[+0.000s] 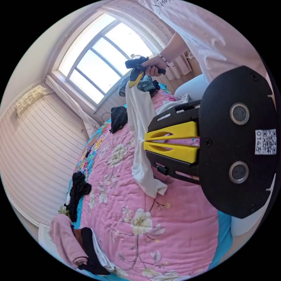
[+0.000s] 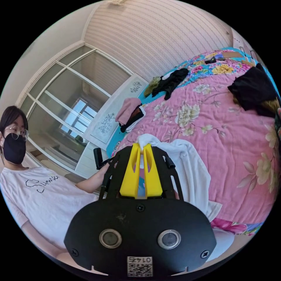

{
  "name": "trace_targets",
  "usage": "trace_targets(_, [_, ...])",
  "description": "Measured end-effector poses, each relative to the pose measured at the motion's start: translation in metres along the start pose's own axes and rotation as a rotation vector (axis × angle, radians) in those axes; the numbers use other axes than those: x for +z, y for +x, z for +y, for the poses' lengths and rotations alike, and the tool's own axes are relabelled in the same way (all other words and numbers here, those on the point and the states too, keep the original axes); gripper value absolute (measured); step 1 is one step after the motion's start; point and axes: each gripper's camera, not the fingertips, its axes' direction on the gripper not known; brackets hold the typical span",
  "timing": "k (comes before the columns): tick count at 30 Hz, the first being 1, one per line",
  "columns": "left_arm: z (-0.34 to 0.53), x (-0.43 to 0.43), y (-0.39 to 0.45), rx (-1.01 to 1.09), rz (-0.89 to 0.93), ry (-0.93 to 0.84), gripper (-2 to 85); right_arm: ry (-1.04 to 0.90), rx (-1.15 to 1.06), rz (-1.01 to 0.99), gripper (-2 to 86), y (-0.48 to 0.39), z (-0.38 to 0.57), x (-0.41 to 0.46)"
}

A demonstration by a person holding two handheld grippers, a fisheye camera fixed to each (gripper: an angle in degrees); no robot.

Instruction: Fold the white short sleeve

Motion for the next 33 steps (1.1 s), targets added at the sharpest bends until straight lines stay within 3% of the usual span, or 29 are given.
trace_targets(6, [-0.011, -0.049, 0.055, 0.154, -0.007, 0.151, -1.0, 0.125, -0.221, -0.051, 0.7, -0.068, 0.007, -0.038])
trace_targets(13, [-0.021, -0.167, 0.14, 0.393, 0.013, 0.44, -1.0, 0.279, -0.632, 0.082, 0.6, -0.185, 0.034, -0.091])
trace_targets(17, [-0.014, -0.216, 0.185, 0.516, 0.034, 0.462, -1.0, 0.381, -0.808, 0.109, 0.5, -0.241, 0.068, -0.116])
trace_targets(20, [-0.012, -0.233, 0.218, 0.604, -0.122, 0.391, -1.0, 0.418, -0.896, 0.176, 0.5, -0.271, 0.088, -0.127])
trace_targets(27, [-0.049, -0.236, 0.233, 0.692, -0.204, 0.331, -1.0, 0.383, -0.846, 0.302, 0.2, -0.284, 0.041, -0.109])
trace_targets(33, [-0.159, -0.144, 0.137, 0.535, -0.198, 0.19, -1.0, 0.159, -0.633, 0.331, 0.1, -0.208, -0.11, -0.025])
